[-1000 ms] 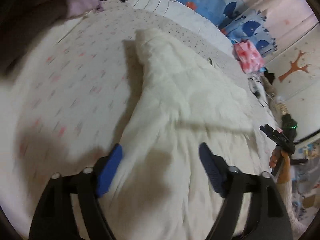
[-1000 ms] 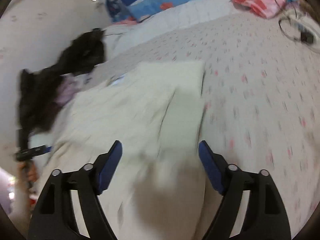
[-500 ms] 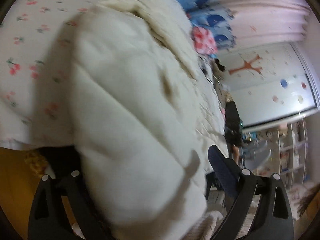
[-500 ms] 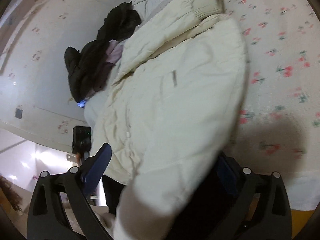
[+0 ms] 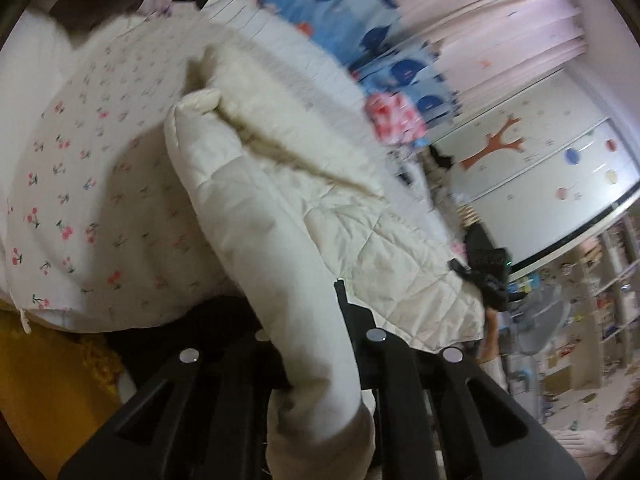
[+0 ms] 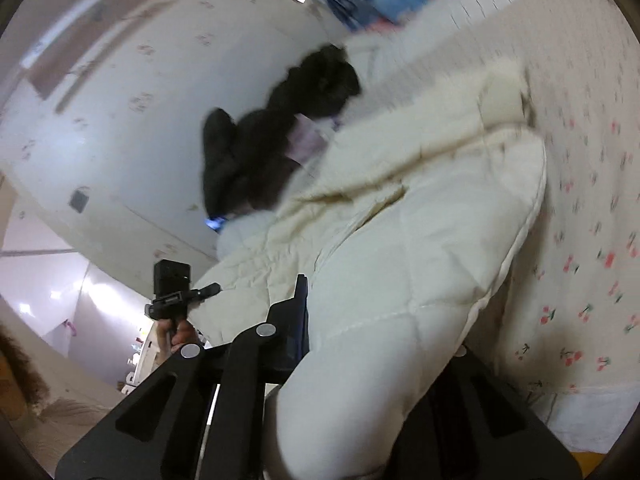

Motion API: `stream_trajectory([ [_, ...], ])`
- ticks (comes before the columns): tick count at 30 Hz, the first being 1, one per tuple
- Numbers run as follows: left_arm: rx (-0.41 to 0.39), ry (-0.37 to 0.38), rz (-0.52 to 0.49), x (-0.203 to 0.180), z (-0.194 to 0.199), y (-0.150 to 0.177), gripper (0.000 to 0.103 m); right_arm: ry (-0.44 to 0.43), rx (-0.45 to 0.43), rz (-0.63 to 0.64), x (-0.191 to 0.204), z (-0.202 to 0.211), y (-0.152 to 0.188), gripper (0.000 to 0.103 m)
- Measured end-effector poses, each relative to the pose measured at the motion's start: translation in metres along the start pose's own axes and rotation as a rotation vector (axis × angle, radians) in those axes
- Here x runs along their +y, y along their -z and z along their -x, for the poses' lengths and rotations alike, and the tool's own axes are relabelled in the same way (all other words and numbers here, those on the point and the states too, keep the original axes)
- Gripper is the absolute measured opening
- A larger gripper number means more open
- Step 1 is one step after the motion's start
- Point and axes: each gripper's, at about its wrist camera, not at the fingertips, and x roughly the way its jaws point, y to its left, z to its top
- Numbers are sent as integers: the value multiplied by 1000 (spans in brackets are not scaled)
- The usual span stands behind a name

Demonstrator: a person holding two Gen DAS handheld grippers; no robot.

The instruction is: Fold large clothes

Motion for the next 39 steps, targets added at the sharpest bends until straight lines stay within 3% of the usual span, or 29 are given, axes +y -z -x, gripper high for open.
stream_trajectory([
  [4, 22, 75, -16, -8, 27, 19, 13, -14, 64, -10, 2, 29, 13, 19],
  [5, 67, 68, -38, -4, 27, 27, 14, 8, 92, -19, -6, 38, 18, 23],
  [6, 111, 60, -50, 1, 25, 34, 17, 29, 121, -44, -16, 41, 25, 38],
  [7, 197, 40, -46, 19, 16, 46, 32, 29, 168, -103, -33, 38, 40, 48],
  [8, 238, 28, -29, 31, 10, 52, 41, 24, 198, -136, -45, 38, 53, 60],
  [9, 276, 0, 12, 53, 4, 61, 54, 25, 216, -150, -52, 38, 62, 63],
  [10, 282, -14, 45, 65, 1, 64, 56, 18, 238, -171, -60, 34, 77, 66],
  [11, 269, 5, 101, 83, 1, 67, 58, 6, 239, -185, -65, 33, 86, 74],
  [12, 234, 39, 143, 96, 4, 69, 69, -9, 235, -201, -69, 32, 96, 81],
  [13, 192, 52, 158, 104, 7, 69, 82, -22, 231, -213, -71, 32, 105, 83],
  [15, 142, 67, 174, 114, 10, 69, 94, -52, 227, -222, -71, 31, 118, 84],
  [16, 133, 76, 187, 119, 8, 69, 96, -55, 226, -225, -71, 31, 124, 85],
  [20, 159, 116, 180, 118, -9, 72, 95, -67, 176, -246, -78, 33, 139, 81],
  [22, 170, 140, 139, 107, -16, 76, 95, -98, 117, -251, -79, 36, 146, 62],
  [24, 172, 104, 94, 96, -19, 80, 95, -99, 93, -222, -75, 35, 148, 35],
  [26, 168, 58, 50, 81, -24, 80, 73, -85, 61, -177, -65, 35, 149, 25],
  [27, 173, 44, 31, 76, -26, 79, 45, -75, 44, -155, -60, 36, 149, 19],
  [28, 158, 34, -5, 65, -23, 77, 31, -82, 10, -119, -49, 41, 146, 16],
  [29, 130, 24, -42, 55, -17, 75, 27, -108, -25, -95, -40, 46, 143, 14],
  [31, 67, 52, -124, 31, -2, 73, 18, -169, -78, -46, -21, 56, 139, 14],
  [34, 62, 51, -167, 19, 7, 71, 18, -152, -7, -30, -20, 47, 139, 20],
  [36, 128, 35, -159, 29, -2, 72, 20, -89, 56, -77, -36, 37, 146, 50],
  [37, 163, 14, -126, 42, -8, 75, 28, -49, 45, -107, -46, 36, 150, 55],
  [39, 196, -16, -50, 63, -17, 81, 47, -65, 21, -162, -61, 36, 158, 58],
])
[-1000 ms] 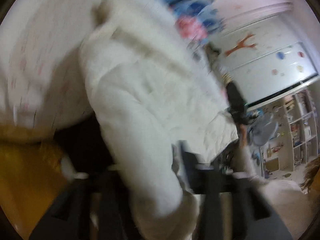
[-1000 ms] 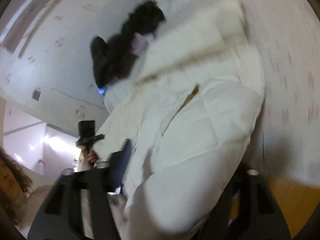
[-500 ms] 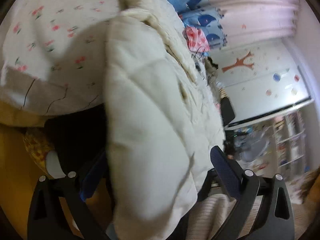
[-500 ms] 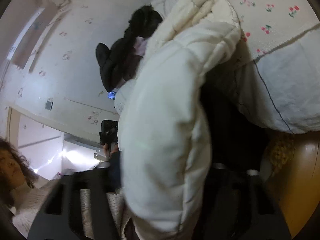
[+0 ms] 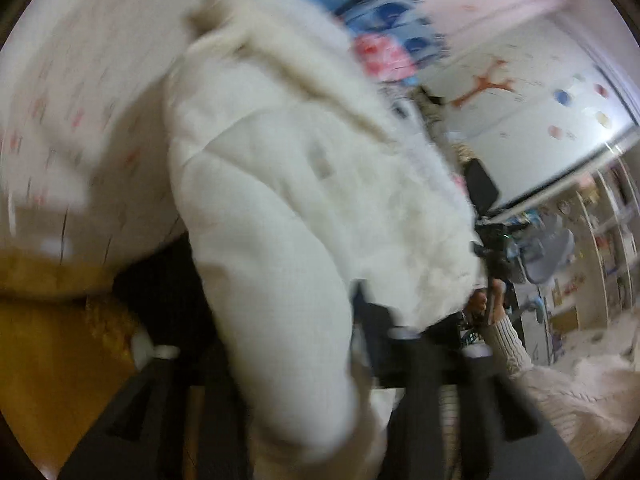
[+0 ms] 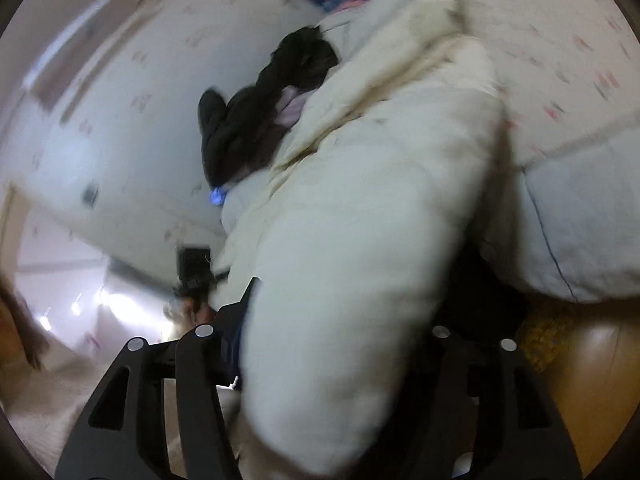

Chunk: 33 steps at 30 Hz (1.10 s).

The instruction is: Fold large clothes

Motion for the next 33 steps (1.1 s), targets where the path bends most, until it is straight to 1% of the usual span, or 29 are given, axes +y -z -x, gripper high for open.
stream_trajectory([
  [1, -4, 6, 27, 8, -2, 2, 48, -8, -9, -13, -4, 0, 3, 58],
  [2, -14, 25, 49, 12, -3, 5, 48, -1, -24, -4, -5, -1, 8, 52],
  [3, -28, 30, 56, 12, -2, 7, 48, -9, -25, 15, -2, -3, 12, 31],
  [4, -43, 20, 48, 10, -1, 8, 45, -4, -34, 40, 4, -2, 14, 25],
  [5, -62, 17, 34, 5, 2, 8, 37, 8, -49, 60, 11, -3, 15, 19],
  [6, -97, 14, 5, -6, 8, 7, 23, 2, -66, 80, 20, -1, 14, 16],
  [7, -128, 10, -16, -14, 13, 6, 18, -15, -96, 102, 30, 3, 12, 15],
  [8, -197, 37, -64, -30, 28, 3, 17, -30, -119, 118, 38, 6, 9, 14],
  [9, -231, 54, -89, -42, 34, 2, 15, -44, -140, 135, 48, 11, 5, 13],
  [10, -280, 65, -133, -60, 48, -1, 15, -63, -162, 149, 55, 17, -2, 13],
  [12, -314, 67, -170, -76, 60, -5, 14, -149, -221, 171, 71, 26, -13, 13],
  [14, -340, 117, -201, -87, 74, -5, 14, -227, -271, 179, 77, 37, -19, 13],
  [15, -344, 130, -209, -88, 76, -4, 14, -253, -292, 180, 77, 41, -19, 13],
  [16, -335, 140, -215, -88, 78, -2, 14, -248, -301, 176, 74, 44, -17, 13],
  [18, -292, 129, -195, -78, 72, 2, 14, -213, -284, 140, 58, 43, -13, 13],
  [19, -255, 132, -160, -65, 65, 6, 14, -204, -267, 112, 47, 39, -10, 13],
  [20, -244, 127, -136, -58, 60, 8, 14, -201, -254, 95, 40, 36, -10, 14],
  [21, -243, 131, -92, -47, 56, 10, 14, -206, -242, 80, 34, 32, -8, 14],
  [22, -253, 152, -67, -40, 58, 9, 14, -218, -243, 76, 32, 31, -9, 14],
  [23, -280, 175, -49, -36, 61, 7, 14, -231, -253, 79, 36, 30, -12, 14],
  [25, -336, 202, -38, -38, 71, -5, 14, -255, -274, 96, 44, 30, -29, 14],
  [26, -373, 221, -35, -40, 77, -17, 14, -270, -287, 113, 48, 29, -41, 13],
  [28, -436, 249, -30, -44, 86, -41, 14, -292, -317, 140, 59, 27, -74, 14],
  [30, -489, 273, -17, -45, 91, -71, 14, -315, -360, 152, 69, 22, -117, 14],
  [31, -517, 283, -7, -44, 92, -92, 14, -313, -377, 146, 71, 19, -138, 14],
  [33, -562, 272, 21, -38, 93, -125, 14, -292, -401, 134, 74, 10, -177, 14],
])
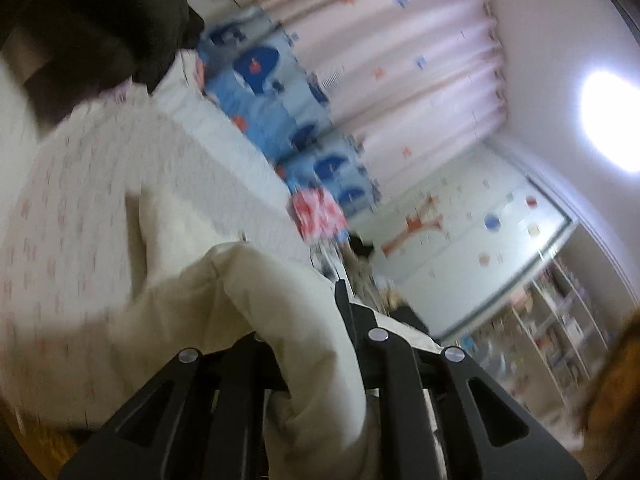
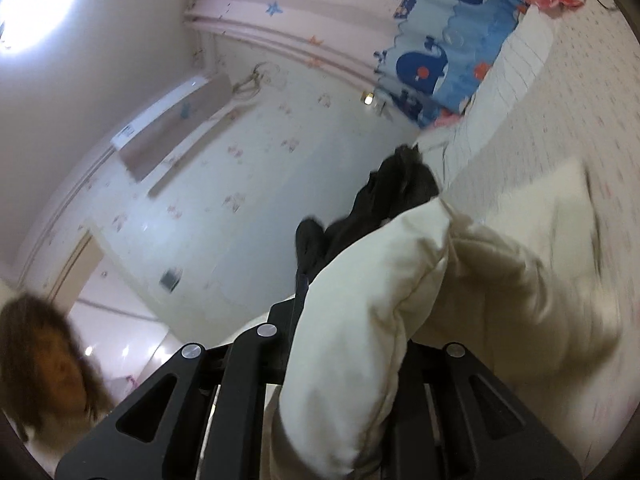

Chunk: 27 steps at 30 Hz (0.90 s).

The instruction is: Fold large clothes

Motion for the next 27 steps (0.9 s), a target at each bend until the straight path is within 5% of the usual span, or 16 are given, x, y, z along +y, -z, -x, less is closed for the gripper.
stream_trajectory([
  [7, -106, -134, 157, 77, -98, -93, 14, 236, -61, -114, -85, -88, -99, 14],
  [13, -34, -424, 226, 165, -192, -94, 15, 550, -23, -344, -224, -132, -109, 16],
  [15, 21, -501, 273, 197, -211, -81, 17, 548, -17, -397, -255, -135, -101, 17],
  [17, 28, -483, 328, 216, -213, -68, 17, 527, -10, -364, -253, -137, -105, 24],
  [20, 55, -438, 344, 212, -204, -72, 27, 488, 25, -310, -241, -137, -108, 57],
  [24, 31, -398, 420, 186, -176, -91, 75, 426, -57, -365, -222, -119, -121, 88],
  [27, -99, -310, 443, 159, -146, -113, 85, 507, -162, -284, -188, -110, -133, 96],
])
